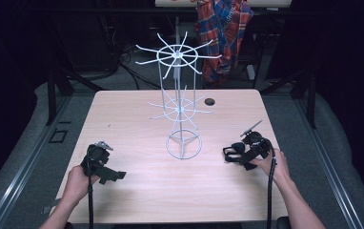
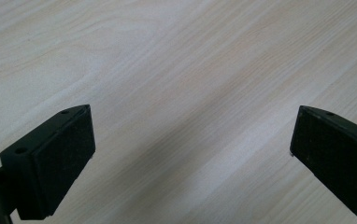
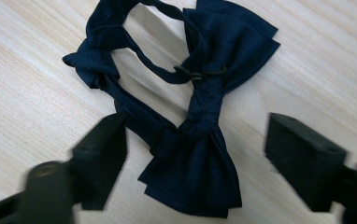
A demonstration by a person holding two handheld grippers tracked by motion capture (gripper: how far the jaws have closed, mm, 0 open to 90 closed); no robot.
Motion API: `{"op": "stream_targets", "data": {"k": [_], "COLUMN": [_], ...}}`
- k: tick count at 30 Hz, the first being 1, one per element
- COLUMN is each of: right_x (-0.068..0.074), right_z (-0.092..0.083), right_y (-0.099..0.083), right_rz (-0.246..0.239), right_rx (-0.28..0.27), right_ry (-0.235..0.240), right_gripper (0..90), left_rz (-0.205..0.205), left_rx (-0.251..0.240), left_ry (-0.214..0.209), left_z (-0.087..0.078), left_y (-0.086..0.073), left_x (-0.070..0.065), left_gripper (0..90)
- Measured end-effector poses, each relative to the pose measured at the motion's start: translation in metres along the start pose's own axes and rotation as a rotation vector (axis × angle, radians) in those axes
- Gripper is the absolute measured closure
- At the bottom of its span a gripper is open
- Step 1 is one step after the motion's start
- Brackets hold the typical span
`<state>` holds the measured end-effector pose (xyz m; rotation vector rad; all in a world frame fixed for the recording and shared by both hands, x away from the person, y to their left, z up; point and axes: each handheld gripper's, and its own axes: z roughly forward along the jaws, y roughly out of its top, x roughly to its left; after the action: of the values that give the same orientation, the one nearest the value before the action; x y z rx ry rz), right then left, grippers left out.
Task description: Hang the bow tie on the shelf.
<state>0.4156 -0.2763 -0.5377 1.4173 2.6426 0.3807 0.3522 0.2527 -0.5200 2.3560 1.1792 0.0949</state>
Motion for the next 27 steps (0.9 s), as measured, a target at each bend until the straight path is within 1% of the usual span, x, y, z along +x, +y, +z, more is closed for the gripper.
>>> {"op": "stream_targets", "data": {"k": [1, 2, 3, 4, 5, 7, 8, 9, 10, 12, 13, 14, 15, 16, 17, 18, 19, 20, 21, 24, 25, 27], "right_x": [0.001, 0.005, 0.002, 0.002, 0.003, 0.002, 0.003, 0.002, 0.002, 0.003, 0.006, 0.006, 0.006, 0.009, 0.009, 0.009, 0.010, 0.011, 0.010, 0.010, 0.009, 0.008], "right_z": [0.001, 0.007, 0.003, 0.004, 0.006, 0.006, 0.009, 0.008, 0.009, 0.009, 0.012, 0.009, 0.008, 0.010, 0.009, 0.007, 0.005, 0.005, 0.004, 0.001, 0.000, -0.003], "right_y": [0.001, -0.001, 0.002, 0.003, 0.002, 0.002, 0.001, 0.002, 0.001, 0.002, 0.000, 0.002, 0.002, 0.002, 0.002, 0.003, 0.004, 0.003, 0.004, 0.003, 0.003, 0.003], "right_rz": [-0.007, 0.044, -0.013, -0.011, 0.003, -0.008, 0.011, -0.007, -0.006, -0.022, 0.009, -0.026, -0.044, -0.032, -0.042, -0.066, -0.079, -0.070, -0.084, -0.061, -0.061, -0.080], "right_rx": [-0.003, -0.066, 0.007, 0.005, -0.008, 0.011, -0.010, 0.010, 0.014, 0.019, -0.031, 0.006, 0.020, -0.006, 0.001, 0.023, 0.035, 0.012, 0.023, -0.013, -0.014, -0.007], "right_ry": [0.001, 0.021, 0.010, -0.008, -0.008, -0.010, -0.016, -0.015, -0.015, -0.008, -0.010, -0.027, -0.028, -0.031, -0.041, -0.050, -0.058, -0.062, -0.068, -0.071, -0.058, -0.069], "right_gripper": [25.0, 26.8, 29.4, 31.1, 32.2, 38.6, 41.0, 43.7, 47.4, 53.8, 55.7, 58.7, 60.5, 63.8, 66.0, 68.8, 70.9, 72.6, 73.0, 73.5, 73.6, 73.8], "left_rz": [0.003, 0.001, 0.003, 0.004, -0.001, 0.002, 0.005, 0.006, 0.006, 0.007, 0.009, 0.009, 0.008, 0.009, 0.009, 0.008, 0.007, 0.007, 0.009, 0.010, 0.011, 0.009], "left_rx": [-0.001, 0.000, 0.002, 0.003, 0.004, 0.005, 0.008, 0.008, 0.009, 0.012, 0.013, 0.013, 0.012, 0.012, 0.012, 0.012, 0.011, 0.011, 0.013, 0.014, 0.014, 0.009], "left_ry": [0.002, 0.002, 0.003, 0.004, 0.002, 0.003, 0.002, 0.002, 0.002, 0.001, 0.001, 0.002, 0.002, 0.003, 0.006, 0.007, 0.009, 0.009, 0.011, 0.013, 0.014, 0.016], "left_z": [0.000, 0.000, 0.000, 0.000, 0.000, 0.000, 0.000, 0.001, 0.001, 0.001, 0.001, 0.001, 0.001, 0.001, 0.001, 0.001, 0.001, 0.001, 0.002, 0.002, 0.002, 0.001], "left_y": [0.000, 0.000, 0.000, 0.000, -0.001, -0.001, 0.000, 0.000, 0.000, 0.000, 0.000, 0.000, 0.000, 0.000, 0.000, 0.000, 0.000, 0.000, 0.000, 0.000, 0.000, 0.000], "left_x": [0.000, 0.000, 0.000, 0.000, 0.000, 0.001, 0.001, 0.001, 0.001, 0.000, 0.000, 0.000, 0.000, 0.000, 0.000, 0.000, 0.000, 0.000, 0.001, 0.001, 0.000, 0.000], "left_gripper": [0.2, 0.2, 0.2, 0.2, 0.2, 0.2, 0.2, 0.2, 0.2, 0.2, 0.2, 0.2, 0.2, 0.3, 0.3, 0.3, 0.3, 0.4, 0.4, 0.4, 0.4, 0.4]}}
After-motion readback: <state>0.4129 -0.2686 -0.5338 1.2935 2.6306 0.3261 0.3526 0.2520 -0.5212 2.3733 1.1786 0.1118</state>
